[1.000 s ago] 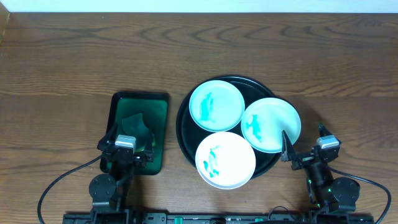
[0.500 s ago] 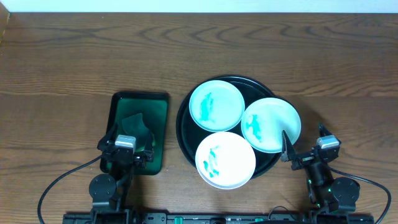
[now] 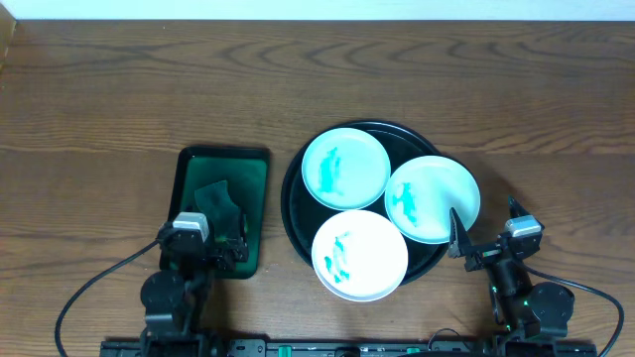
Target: Clean dirty plates on tray and stack at the side
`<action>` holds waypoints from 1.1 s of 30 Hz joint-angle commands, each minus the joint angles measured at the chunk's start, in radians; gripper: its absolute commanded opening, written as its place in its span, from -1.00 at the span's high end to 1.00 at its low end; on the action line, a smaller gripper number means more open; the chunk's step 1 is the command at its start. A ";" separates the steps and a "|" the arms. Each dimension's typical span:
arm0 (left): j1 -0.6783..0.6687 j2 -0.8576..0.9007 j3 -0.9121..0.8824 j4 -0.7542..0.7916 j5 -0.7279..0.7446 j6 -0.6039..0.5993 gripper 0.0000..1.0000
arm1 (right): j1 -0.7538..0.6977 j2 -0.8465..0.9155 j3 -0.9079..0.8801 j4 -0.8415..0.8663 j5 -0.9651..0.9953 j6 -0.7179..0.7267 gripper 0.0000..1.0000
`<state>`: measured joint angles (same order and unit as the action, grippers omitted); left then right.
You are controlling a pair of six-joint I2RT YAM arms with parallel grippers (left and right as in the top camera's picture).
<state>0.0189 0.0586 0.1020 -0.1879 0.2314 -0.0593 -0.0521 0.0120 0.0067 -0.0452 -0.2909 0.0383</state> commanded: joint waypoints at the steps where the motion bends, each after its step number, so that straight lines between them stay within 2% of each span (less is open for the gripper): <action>1: 0.004 0.082 0.116 -0.063 0.012 -0.036 -0.87 | -0.006 -0.003 -0.002 -0.005 0.006 0.009 -0.99; 11: 0.003 0.512 0.511 -0.345 0.063 -0.028 -0.87 | -0.006 -0.003 -0.002 -0.005 0.006 0.009 -0.99; 14: 0.001 0.649 0.655 -0.484 0.076 -0.028 -0.86 | -0.006 -0.003 -0.002 -0.005 0.006 0.009 -0.98; 23: 0.001 1.041 1.080 -1.026 0.076 -0.047 -0.87 | -0.006 -0.003 -0.002 -0.005 0.006 0.009 -0.99; 27: 0.002 1.142 1.145 -1.187 0.076 -0.149 -0.86 | -0.006 -0.003 -0.002 -0.005 0.006 0.009 -0.99; 33: 0.002 1.192 1.145 -1.221 0.076 -0.190 -0.86 | -0.006 -0.003 -0.002 -0.005 0.006 0.009 -0.98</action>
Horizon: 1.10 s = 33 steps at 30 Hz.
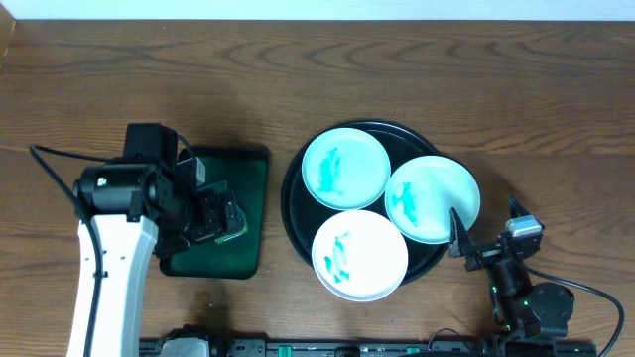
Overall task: Clean dirty plates on tray and stack at the side
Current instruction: 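Move the left gripper over the green sponge in the water tray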
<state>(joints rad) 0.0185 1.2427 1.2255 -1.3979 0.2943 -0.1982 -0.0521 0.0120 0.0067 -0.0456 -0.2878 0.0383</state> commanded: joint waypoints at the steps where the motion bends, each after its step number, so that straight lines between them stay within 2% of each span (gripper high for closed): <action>1: 0.002 0.010 0.021 -0.012 0.012 -0.050 -0.86 | -0.006 -0.003 -0.002 -0.005 0.003 0.009 -0.98; 12: 0.002 0.005 0.021 0.017 0.011 -0.013 -0.86 | -0.006 -0.003 -0.001 -0.002 -0.018 0.011 -0.99; 15: 0.002 0.005 0.021 0.027 0.010 -0.013 -0.86 | -0.006 -0.003 -0.001 0.040 -0.132 0.068 -0.98; 18: 0.002 0.005 0.021 0.035 0.008 0.001 -0.87 | -0.006 -0.003 0.013 0.093 -0.367 0.101 -0.98; 27: 0.002 0.005 0.021 0.079 0.009 0.006 -0.87 | -0.006 0.029 0.102 0.095 -0.636 0.425 -0.98; 30: 0.002 0.005 0.021 0.080 0.008 0.006 -0.87 | -0.006 0.088 0.147 0.095 -0.696 0.534 -0.98; 33: 0.002 0.005 0.021 0.080 0.008 0.006 -0.87 | -0.006 0.192 0.206 0.094 -0.795 0.560 -0.99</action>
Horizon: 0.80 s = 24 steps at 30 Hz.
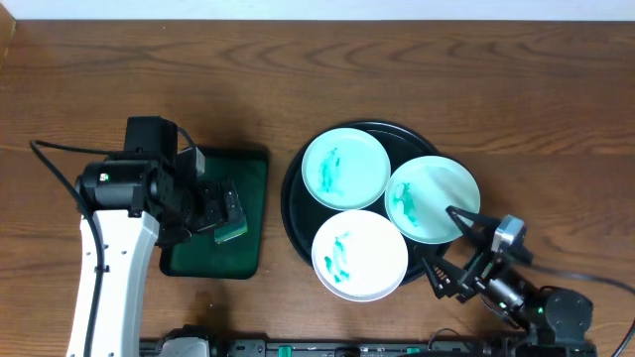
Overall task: Clean dirty plates on tray and stack at the side
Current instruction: 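Move the left gripper over the green sponge in the water tray, then reach the right gripper to the top-left plate rim and grip it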
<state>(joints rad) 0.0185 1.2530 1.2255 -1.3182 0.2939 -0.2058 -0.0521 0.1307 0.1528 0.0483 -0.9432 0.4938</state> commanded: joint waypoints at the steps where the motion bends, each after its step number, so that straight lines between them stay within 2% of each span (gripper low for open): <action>1: 0.002 -0.005 0.021 0.003 0.009 0.014 -0.88 | -0.006 0.115 0.081 0.000 -0.168 0.104 -0.99; 8: 0.002 -0.005 0.021 0.025 0.009 0.013 -0.87 | -0.005 0.524 0.277 0.001 -0.345 0.006 -0.99; 15: 0.002 -0.005 0.021 0.025 0.009 0.013 -0.88 | -0.005 0.905 0.517 0.000 -0.360 -0.237 -0.99; 19: 0.002 -0.005 0.021 0.027 0.009 0.014 -0.87 | -0.006 1.041 0.621 -0.019 -0.229 -0.385 -0.98; 24: 0.002 -0.005 0.021 0.037 0.009 0.013 -0.87 | -0.006 1.092 0.732 -0.283 0.203 -0.576 -0.98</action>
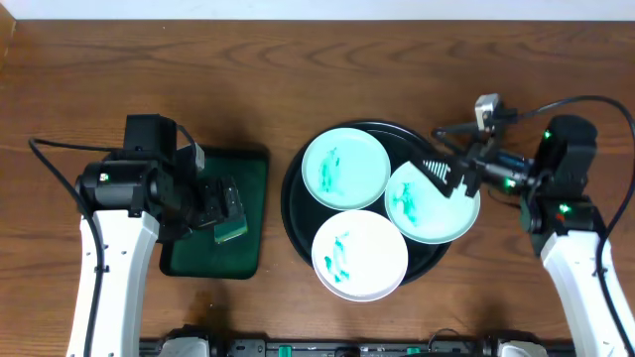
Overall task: Clean dirty plates on tray and stack at the side
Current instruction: 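Reach the right gripper to the top-left plate rim and grip it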
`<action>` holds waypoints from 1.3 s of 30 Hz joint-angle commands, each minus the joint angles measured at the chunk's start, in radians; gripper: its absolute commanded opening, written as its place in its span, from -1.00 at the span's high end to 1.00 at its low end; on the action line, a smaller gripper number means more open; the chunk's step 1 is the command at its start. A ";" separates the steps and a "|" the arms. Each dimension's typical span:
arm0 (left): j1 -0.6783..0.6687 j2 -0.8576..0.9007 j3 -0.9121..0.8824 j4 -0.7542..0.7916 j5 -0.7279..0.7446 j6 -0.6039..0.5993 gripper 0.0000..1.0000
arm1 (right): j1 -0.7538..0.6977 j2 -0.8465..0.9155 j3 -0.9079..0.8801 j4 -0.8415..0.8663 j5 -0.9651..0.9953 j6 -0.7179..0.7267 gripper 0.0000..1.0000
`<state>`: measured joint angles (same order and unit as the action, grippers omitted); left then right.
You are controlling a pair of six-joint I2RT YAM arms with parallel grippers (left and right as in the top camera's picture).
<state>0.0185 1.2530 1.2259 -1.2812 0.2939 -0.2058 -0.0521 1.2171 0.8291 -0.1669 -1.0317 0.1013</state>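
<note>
Three pale plates with teal smears lie on a round black tray [292, 213]: one at the far left [344, 167], one at the right [429, 203], one at the front [359, 255]. My right gripper [439, 150] is open, its fingers spread over the far edge of the right plate. My left gripper [225, 220] hangs over the green tray [210, 256] and looks shut on a green sponge [231, 233].
Brown wooden table [298, 79] runs all round. The green tray sits left of the black tray with a narrow gap between them. A cable loops at the left arm's side and another arcs over the right arm.
My right arm has moved from the table's front edge to the right side, and its open gripper now points left over the right plate. The left gripper has barely shifted.
Both arms were folded at the front edge, a dark sponge lying on the green tray. Then the left arm stood over that tray with its gripper on the sponge. The right arm then lifted at the front, and now reaches the right plate.
</note>
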 commanded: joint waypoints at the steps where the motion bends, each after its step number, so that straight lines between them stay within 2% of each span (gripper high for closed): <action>1: 0.002 -0.005 0.021 0.002 0.009 0.013 -0.87 | -0.006 0.005 0.076 -0.135 0.410 -0.217 -0.98; 5: 0.002 -0.005 0.021 0.010 0.008 0.014 -0.88 | -0.006 0.004 0.148 -0.357 0.763 -0.231 -0.99; 8: 0.002 -0.005 0.021 0.021 0.008 0.014 -0.87 | -0.005 0.004 0.216 -0.568 0.908 -0.153 -0.98; 10: 0.002 -0.005 0.021 0.023 0.009 0.013 -0.87 | -0.005 0.004 0.265 -0.722 0.930 -0.049 -0.99; 11: 0.002 -0.005 0.021 0.024 0.009 0.013 -0.87 | -0.005 0.004 0.296 -0.835 0.900 0.032 -0.98; 14: 0.002 -0.005 0.021 0.024 0.009 0.013 -0.87 | -0.005 0.004 0.337 -1.011 0.777 0.123 -0.98; 23: 0.002 -0.005 0.021 0.026 0.009 0.013 -0.88 | -0.006 0.006 0.338 -1.086 0.726 0.129 -0.99; 25: 0.002 -0.005 0.021 0.012 0.009 0.013 -0.87 | 0.002 0.007 0.339 -1.065 0.763 0.111 -0.98; 28: 0.002 -0.005 0.021 0.018 0.008 0.014 -0.87 | 0.023 0.041 0.366 -1.057 0.919 0.152 -0.99; 33: 0.002 -0.005 0.021 0.039 0.008 0.026 -0.87 | 0.126 0.235 0.487 -1.069 0.937 0.079 -0.98; 39: 0.002 -0.005 0.021 0.063 -0.020 0.025 -0.88 | 0.322 0.488 0.760 -1.055 0.935 0.047 -0.99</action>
<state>0.0185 1.2530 1.2259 -1.2224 0.2924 -0.2020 0.1989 1.6436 1.4738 -1.2255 -0.1078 0.1783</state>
